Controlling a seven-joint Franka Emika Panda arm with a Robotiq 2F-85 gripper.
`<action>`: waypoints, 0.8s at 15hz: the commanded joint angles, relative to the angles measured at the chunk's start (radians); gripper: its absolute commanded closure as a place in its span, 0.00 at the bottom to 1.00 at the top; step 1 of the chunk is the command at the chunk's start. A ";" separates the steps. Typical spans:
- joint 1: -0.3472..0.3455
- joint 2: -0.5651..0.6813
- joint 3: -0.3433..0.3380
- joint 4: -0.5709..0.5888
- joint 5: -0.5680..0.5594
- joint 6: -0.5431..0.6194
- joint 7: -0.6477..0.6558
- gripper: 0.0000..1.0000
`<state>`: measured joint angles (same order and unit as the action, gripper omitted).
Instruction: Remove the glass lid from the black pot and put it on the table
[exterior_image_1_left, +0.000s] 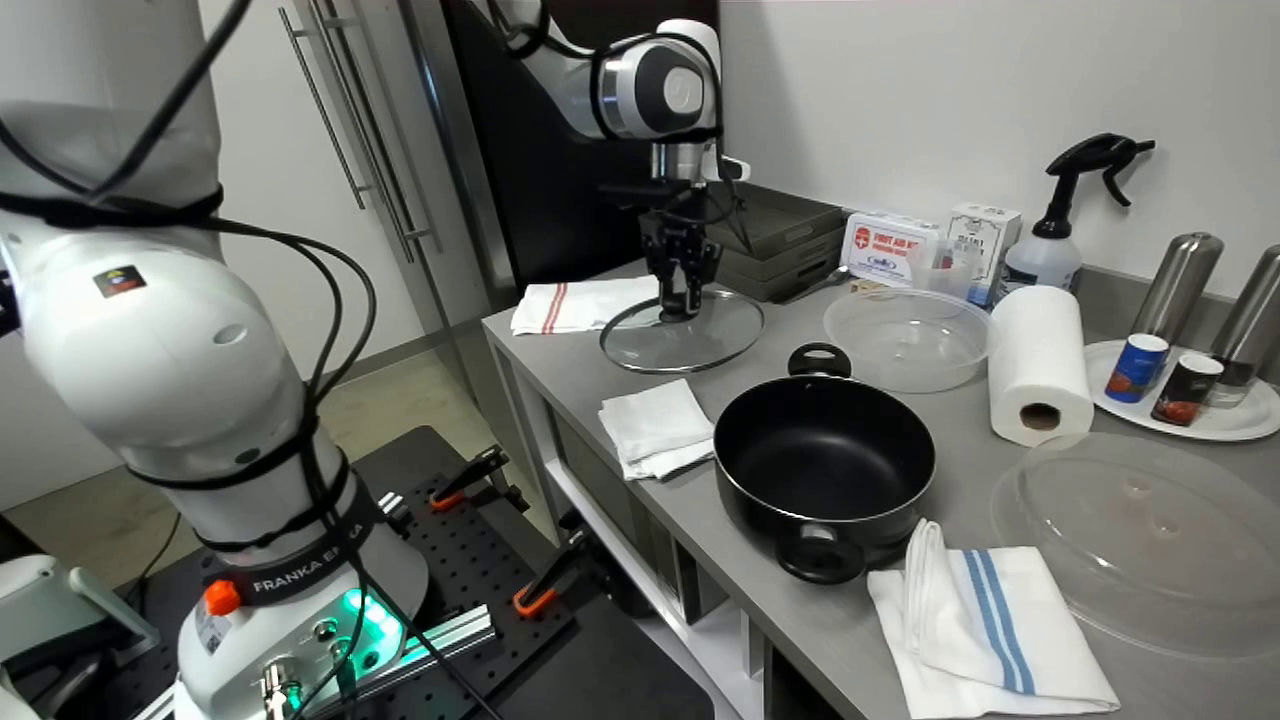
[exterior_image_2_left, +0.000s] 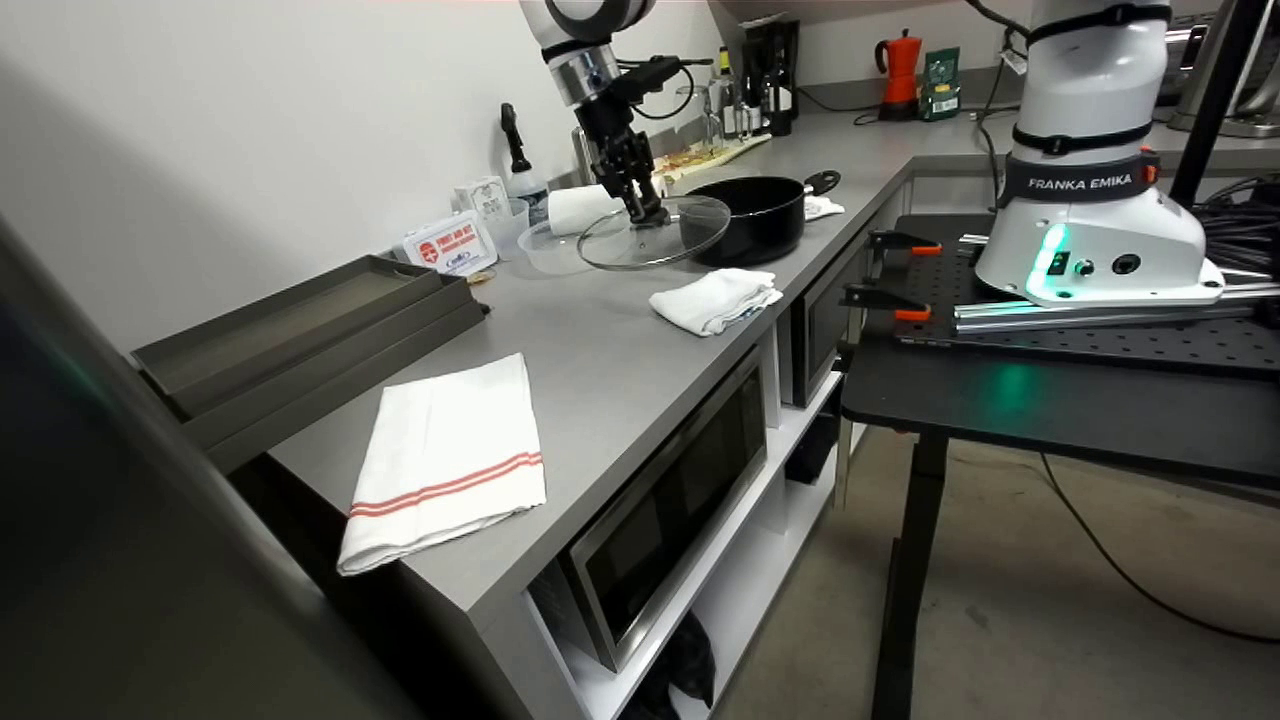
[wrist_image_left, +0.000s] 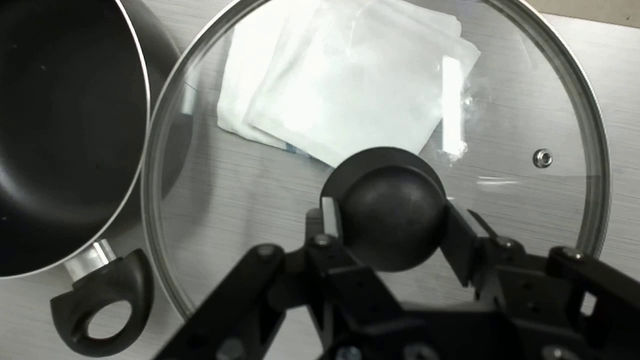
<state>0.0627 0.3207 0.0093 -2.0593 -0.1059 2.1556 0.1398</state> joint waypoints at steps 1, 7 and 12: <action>0.020 0.060 0.001 0.104 -0.012 -0.064 0.019 0.74; 0.019 0.159 -0.001 0.261 0.007 -0.139 0.005 0.74; -0.001 0.268 -0.005 0.426 0.033 -0.219 -0.015 0.74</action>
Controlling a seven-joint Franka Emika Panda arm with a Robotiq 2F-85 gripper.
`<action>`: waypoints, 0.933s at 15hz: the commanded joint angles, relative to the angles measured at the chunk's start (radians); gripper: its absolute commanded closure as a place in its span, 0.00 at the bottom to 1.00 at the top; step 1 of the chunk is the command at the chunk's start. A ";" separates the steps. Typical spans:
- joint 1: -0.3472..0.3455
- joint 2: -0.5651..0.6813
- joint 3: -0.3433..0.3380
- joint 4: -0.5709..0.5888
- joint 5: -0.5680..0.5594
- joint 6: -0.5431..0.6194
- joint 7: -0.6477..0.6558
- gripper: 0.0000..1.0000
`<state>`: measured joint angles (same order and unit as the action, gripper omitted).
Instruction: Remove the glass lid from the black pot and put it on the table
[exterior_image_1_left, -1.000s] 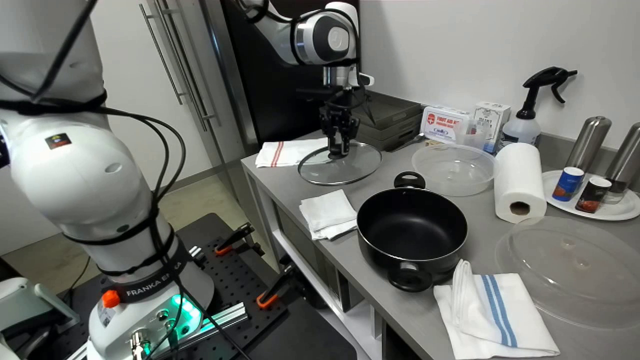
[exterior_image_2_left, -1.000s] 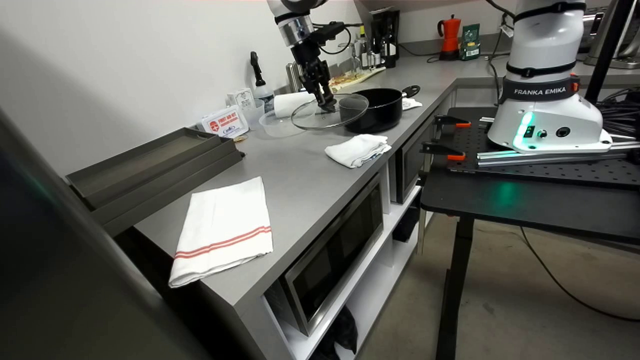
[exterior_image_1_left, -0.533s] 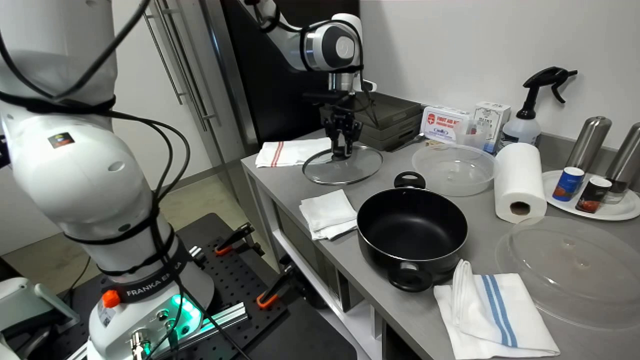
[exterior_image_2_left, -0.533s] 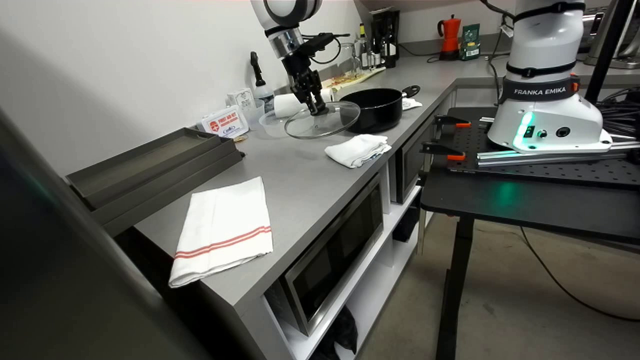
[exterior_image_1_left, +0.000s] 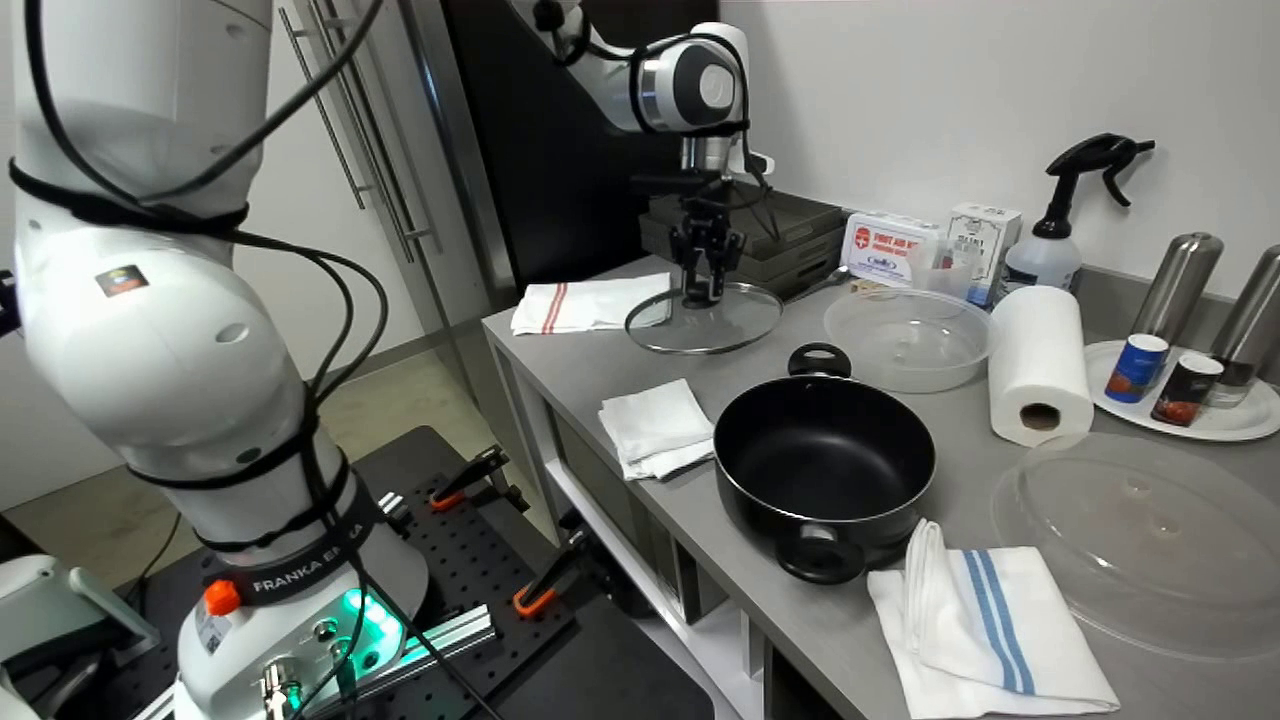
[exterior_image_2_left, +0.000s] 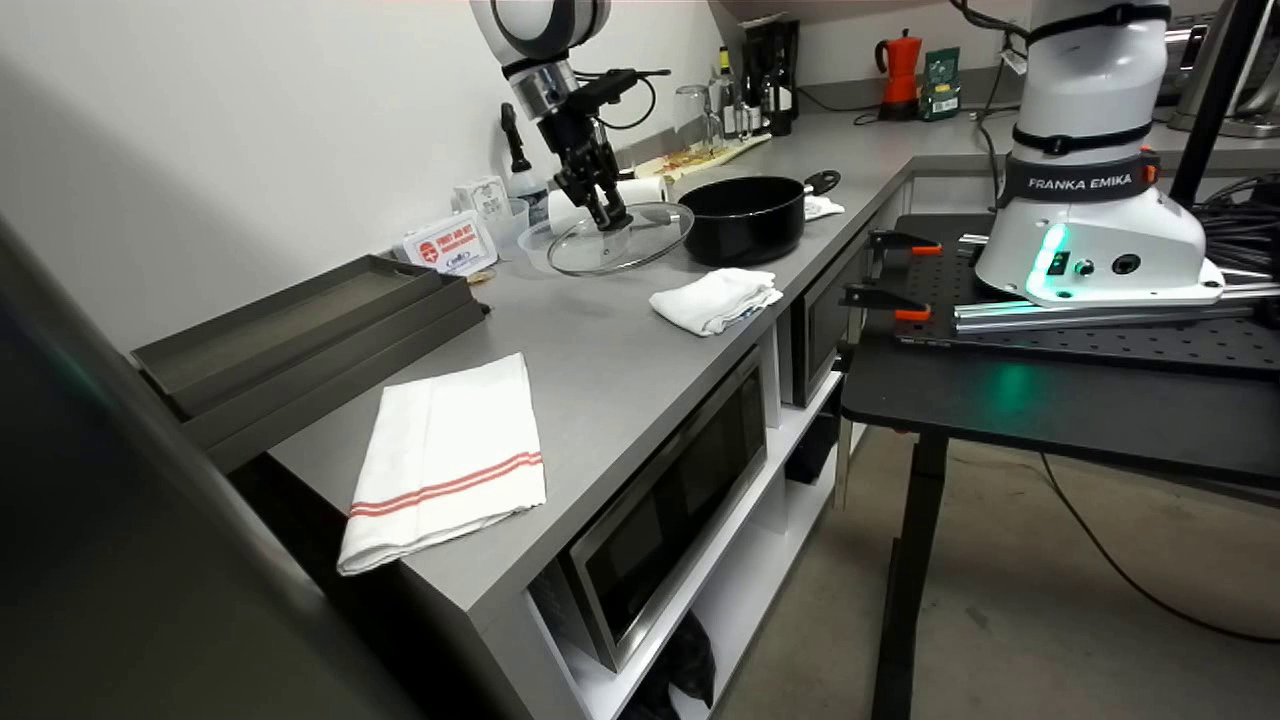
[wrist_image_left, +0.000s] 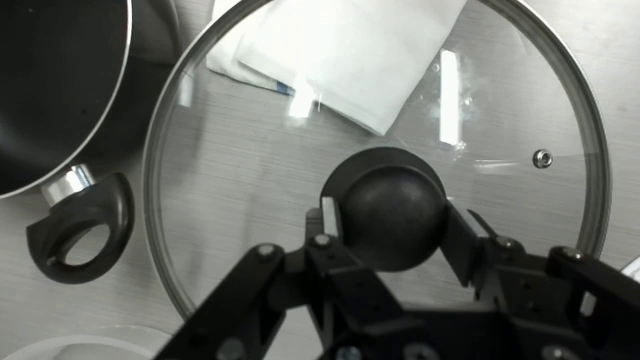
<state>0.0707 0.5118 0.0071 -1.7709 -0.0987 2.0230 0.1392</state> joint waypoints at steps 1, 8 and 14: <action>-0.014 0.104 -0.003 0.174 0.031 -0.105 -0.018 0.74; -0.061 0.288 -0.010 0.415 0.070 -0.218 -0.032 0.74; -0.092 0.402 -0.008 0.566 0.107 -0.279 -0.038 0.74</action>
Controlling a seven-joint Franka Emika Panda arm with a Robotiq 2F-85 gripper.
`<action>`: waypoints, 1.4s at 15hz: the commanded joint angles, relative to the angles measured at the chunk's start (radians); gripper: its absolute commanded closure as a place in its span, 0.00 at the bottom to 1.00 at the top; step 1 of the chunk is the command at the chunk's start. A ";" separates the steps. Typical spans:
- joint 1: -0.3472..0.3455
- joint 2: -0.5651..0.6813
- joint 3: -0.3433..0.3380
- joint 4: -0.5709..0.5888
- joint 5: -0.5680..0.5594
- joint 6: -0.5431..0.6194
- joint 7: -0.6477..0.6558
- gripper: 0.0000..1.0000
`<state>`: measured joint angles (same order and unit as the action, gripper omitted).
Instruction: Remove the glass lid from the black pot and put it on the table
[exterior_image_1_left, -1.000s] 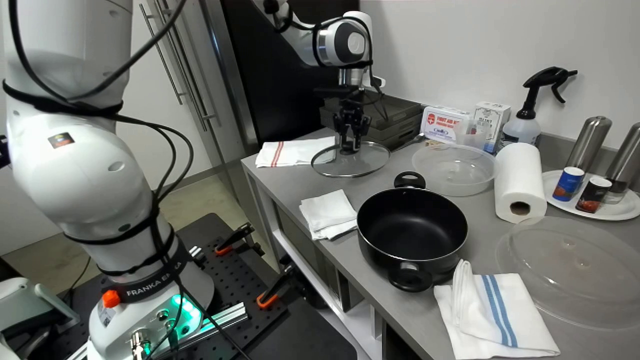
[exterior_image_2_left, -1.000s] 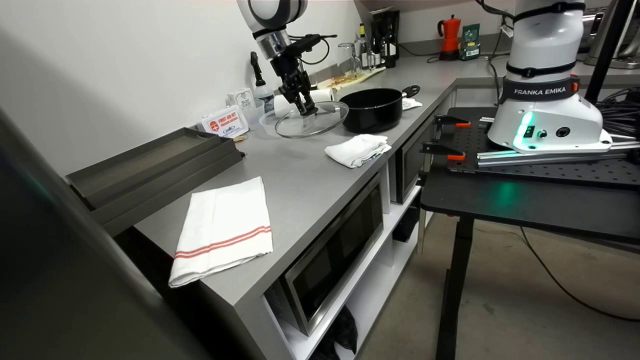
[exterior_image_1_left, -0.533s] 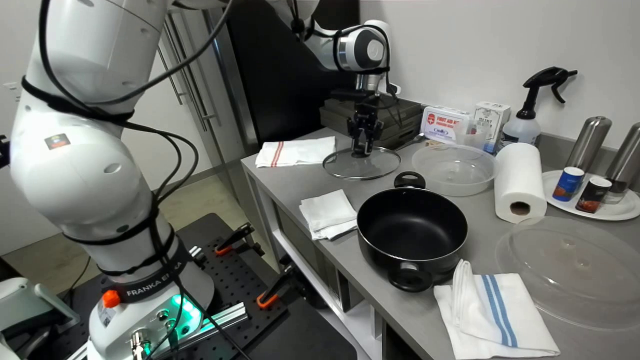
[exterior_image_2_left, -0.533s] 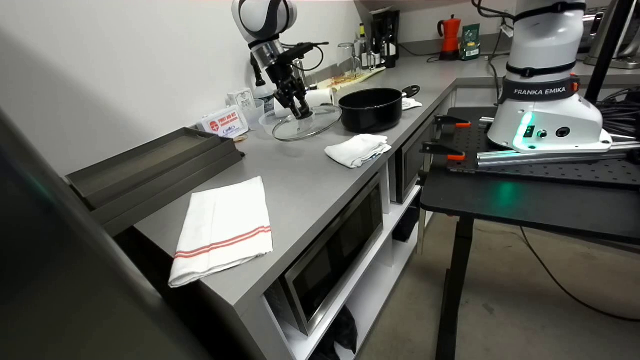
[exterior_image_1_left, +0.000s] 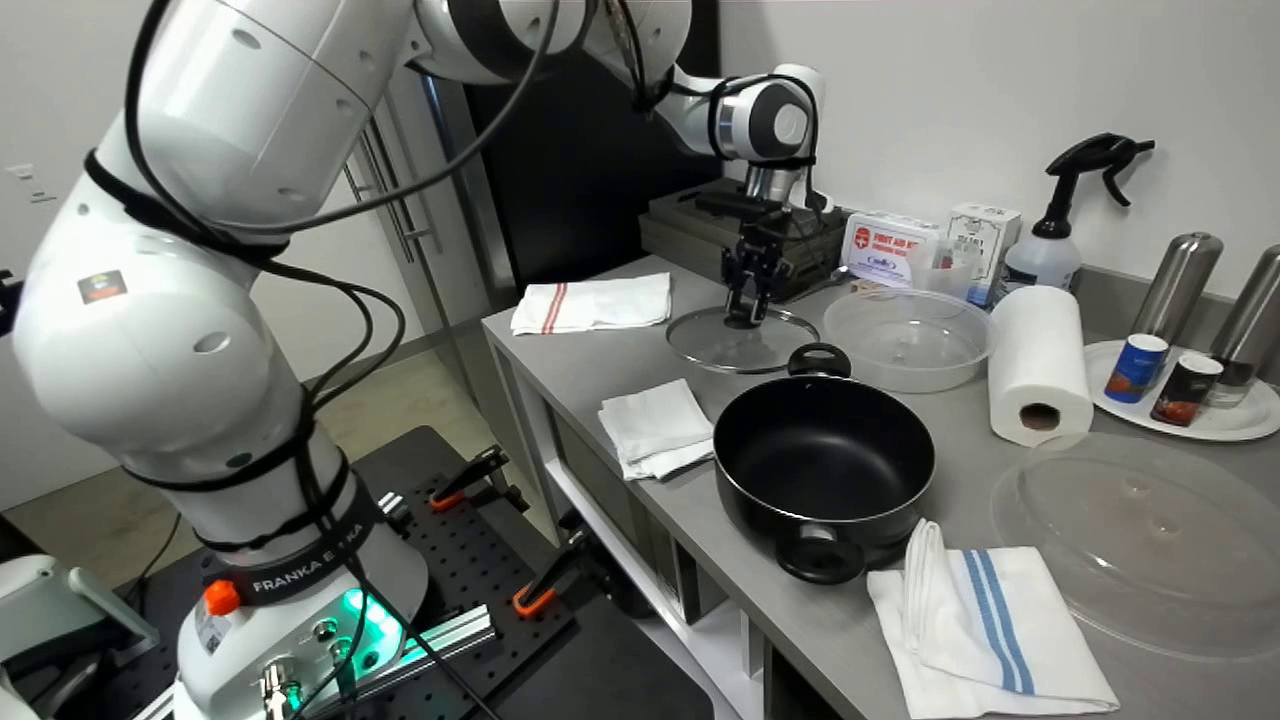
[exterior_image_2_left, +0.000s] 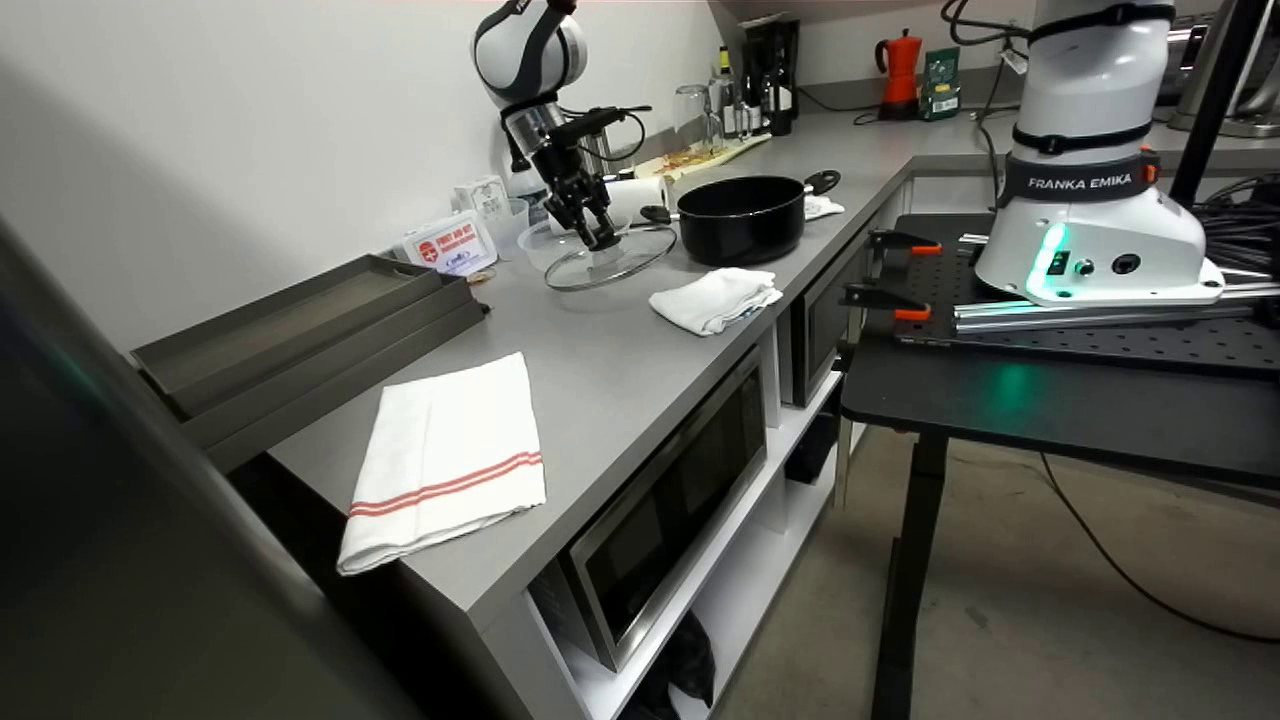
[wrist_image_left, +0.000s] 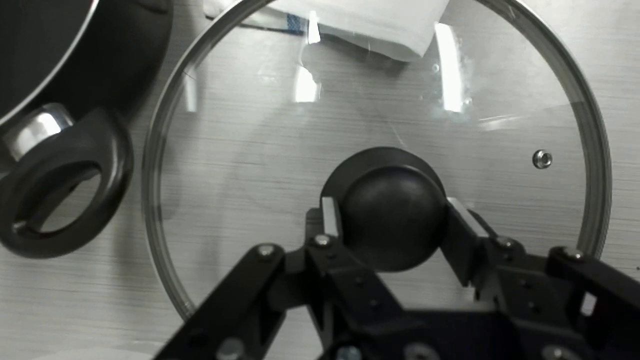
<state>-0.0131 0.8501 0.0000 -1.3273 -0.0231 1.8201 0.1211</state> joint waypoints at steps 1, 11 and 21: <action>-0.012 0.078 -0.002 0.137 0.034 -0.079 -0.021 0.74; -0.049 0.142 -0.004 0.188 0.051 -0.028 -0.037 0.74; -0.074 0.153 -0.002 0.167 0.064 0.034 -0.071 0.74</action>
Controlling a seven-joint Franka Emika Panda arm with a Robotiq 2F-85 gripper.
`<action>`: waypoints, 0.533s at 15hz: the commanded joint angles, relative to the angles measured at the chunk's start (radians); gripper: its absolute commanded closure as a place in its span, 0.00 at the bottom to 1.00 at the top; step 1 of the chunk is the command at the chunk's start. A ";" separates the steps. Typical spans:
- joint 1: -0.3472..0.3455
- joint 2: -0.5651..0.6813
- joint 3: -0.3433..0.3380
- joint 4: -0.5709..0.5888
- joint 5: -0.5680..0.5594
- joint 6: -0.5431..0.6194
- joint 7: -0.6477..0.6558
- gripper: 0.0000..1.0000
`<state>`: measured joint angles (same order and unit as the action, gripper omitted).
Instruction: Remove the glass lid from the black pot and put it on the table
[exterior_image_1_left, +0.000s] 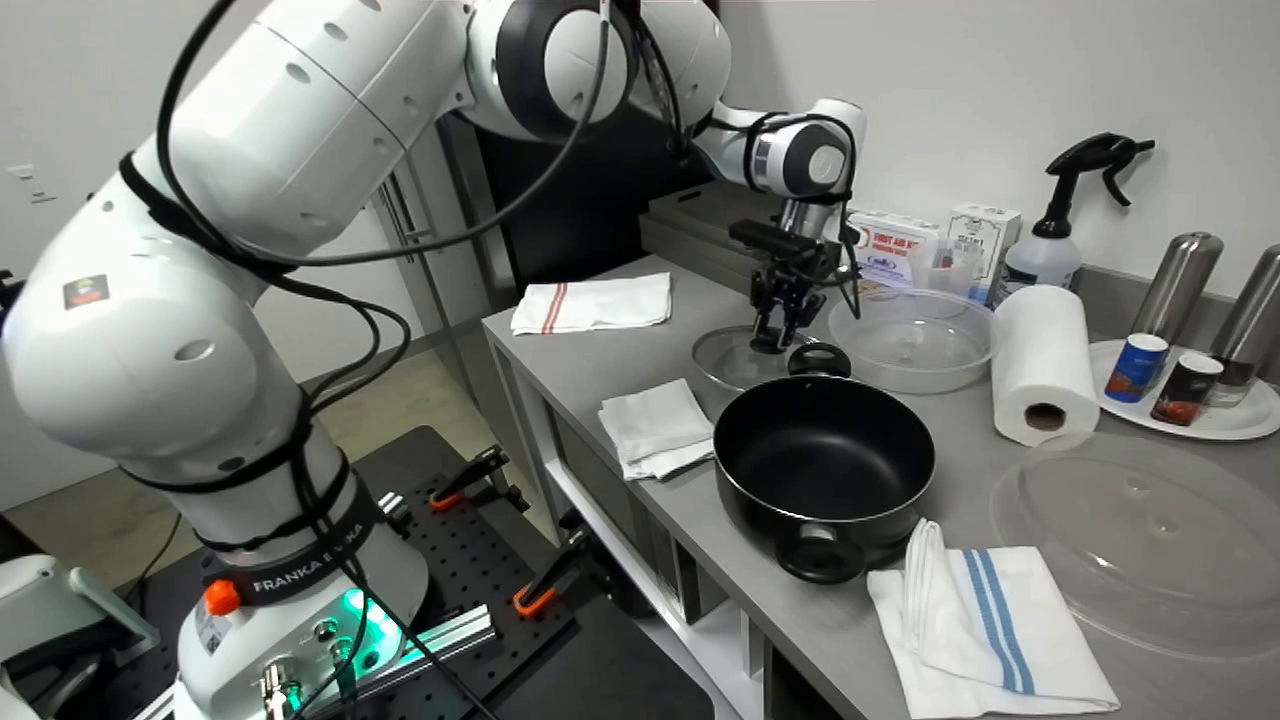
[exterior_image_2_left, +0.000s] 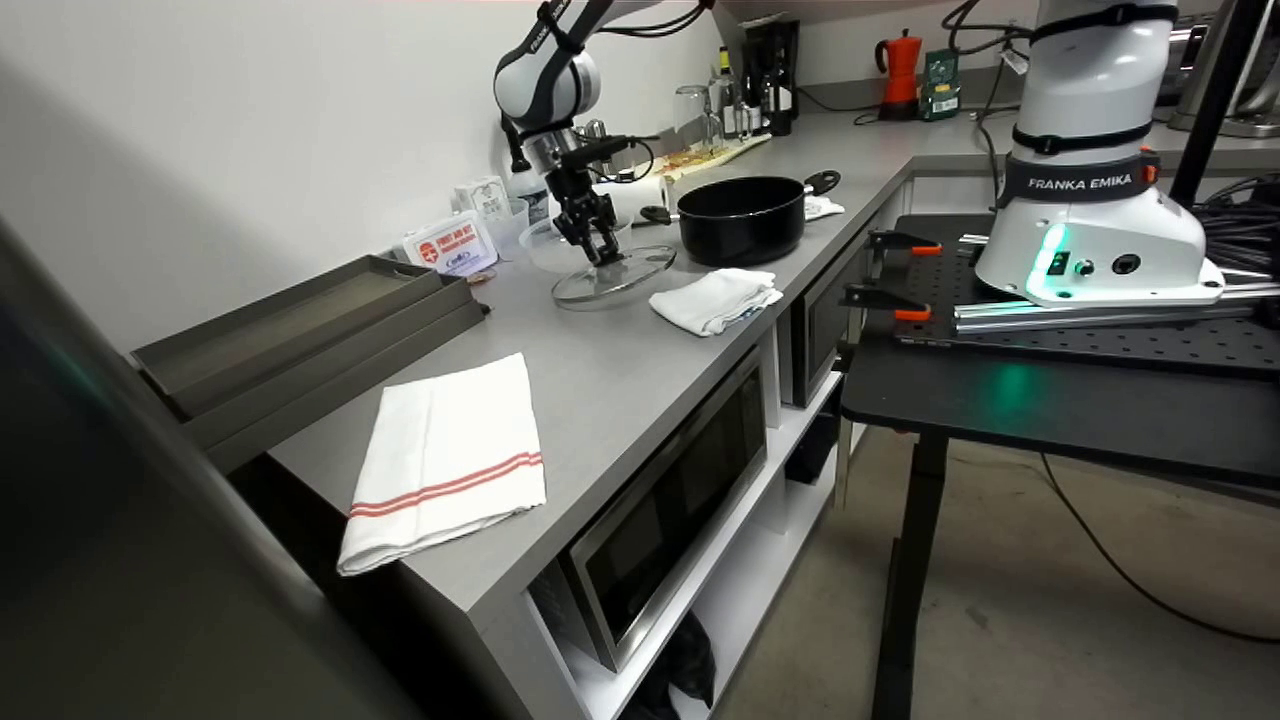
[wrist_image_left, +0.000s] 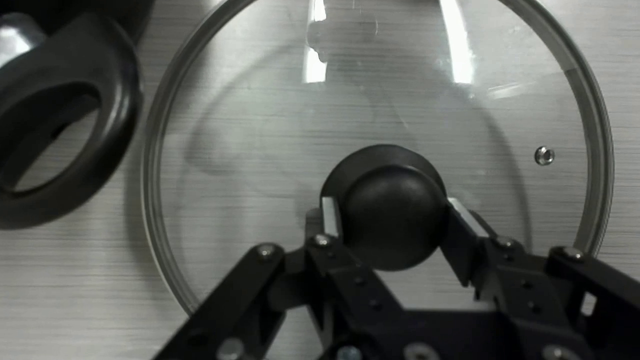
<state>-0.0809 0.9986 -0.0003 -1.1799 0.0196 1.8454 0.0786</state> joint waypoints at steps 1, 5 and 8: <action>-0.008 0.006 -0.002 0.017 0.022 0.013 -0.031 0.74; -0.012 -0.001 0.003 -0.007 0.027 0.030 -0.046 0.74; -0.015 -0.017 0.009 -0.045 0.031 0.054 -0.073 0.74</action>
<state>-0.0876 1.0087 0.0006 -1.1907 0.0291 1.8713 0.0498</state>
